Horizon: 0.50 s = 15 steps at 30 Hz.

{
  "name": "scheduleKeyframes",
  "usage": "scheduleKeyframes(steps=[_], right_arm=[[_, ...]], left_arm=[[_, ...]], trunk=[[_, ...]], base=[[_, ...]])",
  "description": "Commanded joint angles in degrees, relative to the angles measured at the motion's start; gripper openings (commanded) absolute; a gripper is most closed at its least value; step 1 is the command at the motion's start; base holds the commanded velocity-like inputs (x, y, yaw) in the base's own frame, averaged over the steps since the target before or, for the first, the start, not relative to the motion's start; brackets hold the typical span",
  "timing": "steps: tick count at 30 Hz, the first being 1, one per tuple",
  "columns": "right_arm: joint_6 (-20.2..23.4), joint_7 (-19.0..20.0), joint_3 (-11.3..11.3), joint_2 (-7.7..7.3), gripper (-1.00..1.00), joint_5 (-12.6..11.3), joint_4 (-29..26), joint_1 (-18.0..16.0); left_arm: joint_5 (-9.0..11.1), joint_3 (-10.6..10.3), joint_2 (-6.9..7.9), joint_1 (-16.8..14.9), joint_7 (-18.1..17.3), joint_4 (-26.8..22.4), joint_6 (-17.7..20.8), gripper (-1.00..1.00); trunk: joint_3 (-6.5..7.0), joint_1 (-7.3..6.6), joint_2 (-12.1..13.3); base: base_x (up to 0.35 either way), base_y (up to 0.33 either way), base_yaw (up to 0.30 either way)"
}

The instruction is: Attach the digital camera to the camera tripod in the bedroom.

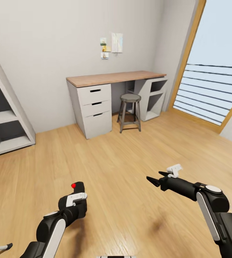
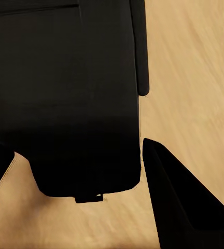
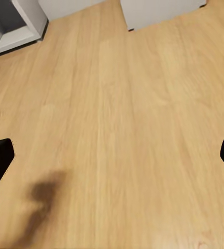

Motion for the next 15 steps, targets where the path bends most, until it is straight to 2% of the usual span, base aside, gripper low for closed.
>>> scheduleKeyframes(steps=[1, 15], right_arm=[[0.45, -0.05, -0.07, -0.02, 1.0, -0.46, -0.03, -0.03], [0.44, 0.4, -0.12, -0.06, 1.0, -0.46, -0.03, -0.08]], left_arm=[[0.46, -0.05, -0.02, -0.04, 0.43, -0.02, 0.22, -1.0], [0.48, -0.32, -0.06, -0.04, 0.74, 0.52, 0.22, -1.0]], trunk=[[0.18, -0.04, 0.0], [3.28, -0.4, 0.18]], base=[[0.0, 0.0, 0.263], [0.0, 0.0, 0.28]])
